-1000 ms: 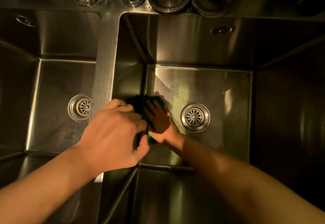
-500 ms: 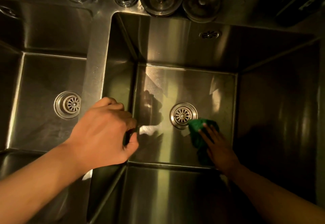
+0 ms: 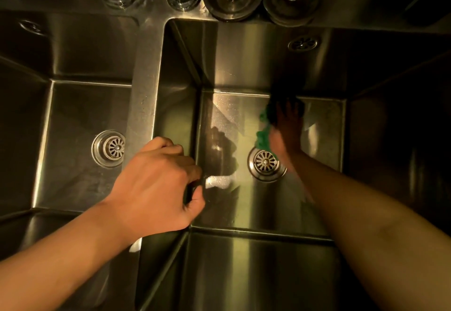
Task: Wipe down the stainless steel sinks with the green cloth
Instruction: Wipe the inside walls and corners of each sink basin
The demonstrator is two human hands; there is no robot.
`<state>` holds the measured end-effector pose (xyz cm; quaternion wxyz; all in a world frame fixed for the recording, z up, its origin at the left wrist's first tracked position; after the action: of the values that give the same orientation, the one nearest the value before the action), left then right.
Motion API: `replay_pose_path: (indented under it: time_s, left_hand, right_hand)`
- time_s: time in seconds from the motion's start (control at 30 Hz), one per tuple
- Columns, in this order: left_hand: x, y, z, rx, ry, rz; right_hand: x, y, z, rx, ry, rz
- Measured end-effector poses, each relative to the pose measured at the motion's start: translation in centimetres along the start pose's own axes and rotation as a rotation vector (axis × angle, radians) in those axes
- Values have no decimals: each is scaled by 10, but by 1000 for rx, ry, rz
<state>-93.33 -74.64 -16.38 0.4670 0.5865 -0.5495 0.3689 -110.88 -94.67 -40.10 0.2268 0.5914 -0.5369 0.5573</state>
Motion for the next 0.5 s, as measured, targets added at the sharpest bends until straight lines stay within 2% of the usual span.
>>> replay_pose_path:
  time_s: [0.07, 0.17, 0.27, 0.4, 0.5]
  left_hand:
    - [1, 0, 0, 0, -3, 2]
    - [1, 0, 0, -4, 0, -6]
    - [2, 0, 0, -5, 10, -13]
    - [3, 1, 1, -10, 9, -10]
    - [0, 0, 1, -3, -15, 0]
  right_hand:
    - [-22, -43, -1, 51, -96, -63]
    - [-59, -101, -1, 157, -244, -22]
    - [-94, -140, -20, 310, -473, -58]
    - [-105, -145, -86, 487, -422, -56]
    - [-114, -119, -151, 751, -488, 3]
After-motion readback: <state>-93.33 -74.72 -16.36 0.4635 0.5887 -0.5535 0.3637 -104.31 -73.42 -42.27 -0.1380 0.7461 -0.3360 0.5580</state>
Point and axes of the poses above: each hand's wrist, its own z-axis towards the middle knuckle, its own x-axis out of the back of the hand, y = z × x, the point moved 6 cm from there along z, towards the middle knuckle, and after that the axes turned 3 degrees about z, right-handed, at the moved point
